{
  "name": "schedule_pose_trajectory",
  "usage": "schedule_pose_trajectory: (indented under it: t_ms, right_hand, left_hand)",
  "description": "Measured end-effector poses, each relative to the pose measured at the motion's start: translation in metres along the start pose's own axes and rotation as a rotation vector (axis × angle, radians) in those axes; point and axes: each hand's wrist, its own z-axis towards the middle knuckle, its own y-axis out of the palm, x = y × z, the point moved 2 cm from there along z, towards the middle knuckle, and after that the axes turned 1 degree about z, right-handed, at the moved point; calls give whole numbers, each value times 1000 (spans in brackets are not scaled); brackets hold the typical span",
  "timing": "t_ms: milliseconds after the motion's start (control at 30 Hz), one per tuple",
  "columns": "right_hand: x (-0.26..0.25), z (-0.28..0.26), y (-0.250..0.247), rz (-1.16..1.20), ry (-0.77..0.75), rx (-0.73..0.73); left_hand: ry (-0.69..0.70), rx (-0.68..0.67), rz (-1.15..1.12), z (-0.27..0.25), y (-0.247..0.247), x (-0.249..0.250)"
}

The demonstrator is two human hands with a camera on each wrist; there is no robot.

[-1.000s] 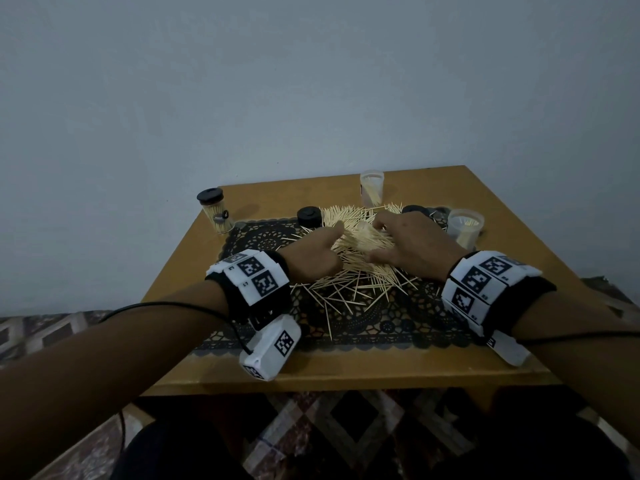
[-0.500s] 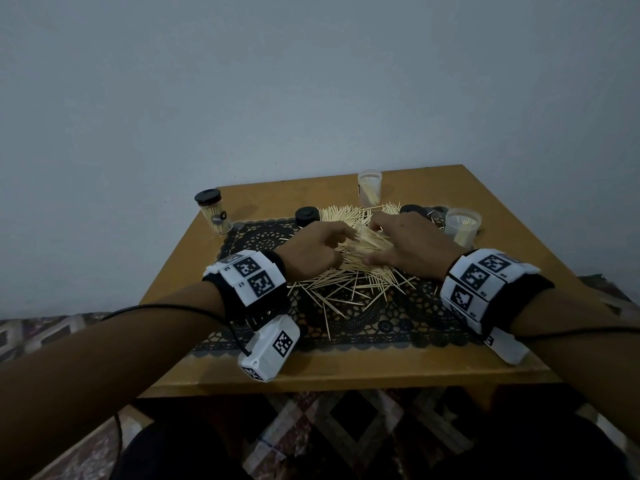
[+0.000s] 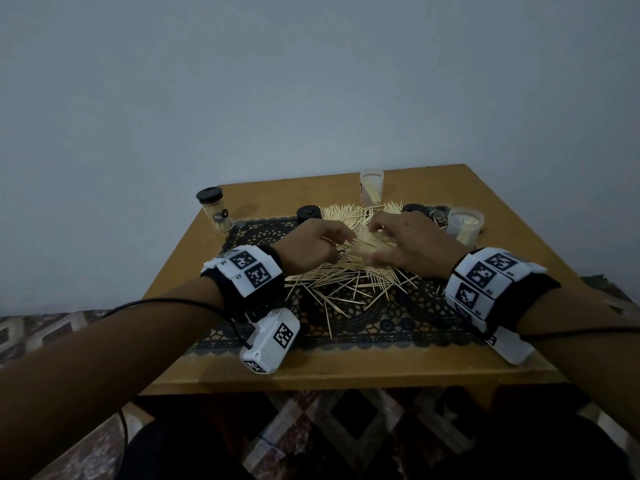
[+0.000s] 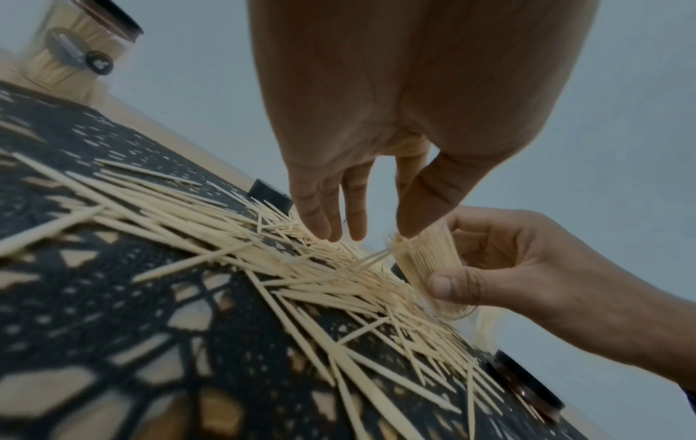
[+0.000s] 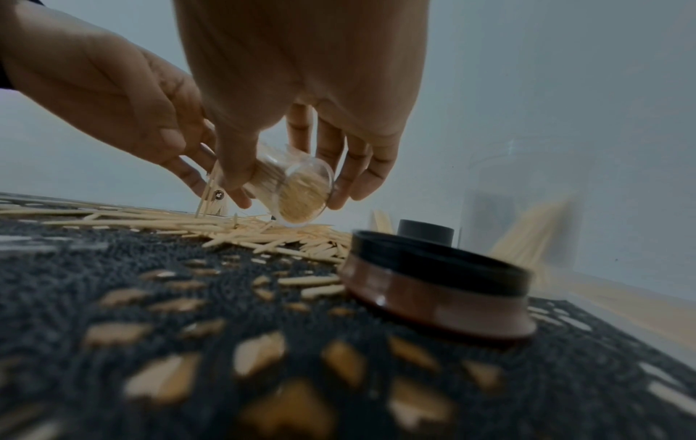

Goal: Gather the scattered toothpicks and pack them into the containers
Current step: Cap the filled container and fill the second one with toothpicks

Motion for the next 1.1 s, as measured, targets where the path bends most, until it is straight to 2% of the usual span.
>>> schedule_pose_trajectory:
  t_ms: [500,633,700,767,833,867,933,967,1100]
  right_hand:
    - [-3,-1,-1,14,-28,-24]
    - [-2,-1,-1,-2,-14,-21]
    - [-3,-1,0,-6,-3,-21]
    - [-3,-1,-1,-3,18,-14]
    - [-2,-1,-1,-10,28,-11]
    - [-1,-1,-1,-13,31,-13]
    - [-1,-1,-1,-14,39,-23]
    - [-2,-1,-1,-14,42,-28]
    - [-3,-1,0,-15,44,-38]
  left_hand:
    - [38,-101,-66,-1,1,0]
    - [42,-24,-79,1,-4,-3]
    - [54,38,68,0,-12,-5]
    - [66,29,404,-2,-21,-12]
    - [1,-111,696,-6,-25,-24]
    - [-72,-191,762,-8,-27,-31]
    - [-182,-276,798,-11,-29,-44]
    - [-183,-274,817,-12,-29,-47]
    - [-34,-124,831,-9,-28,-48]
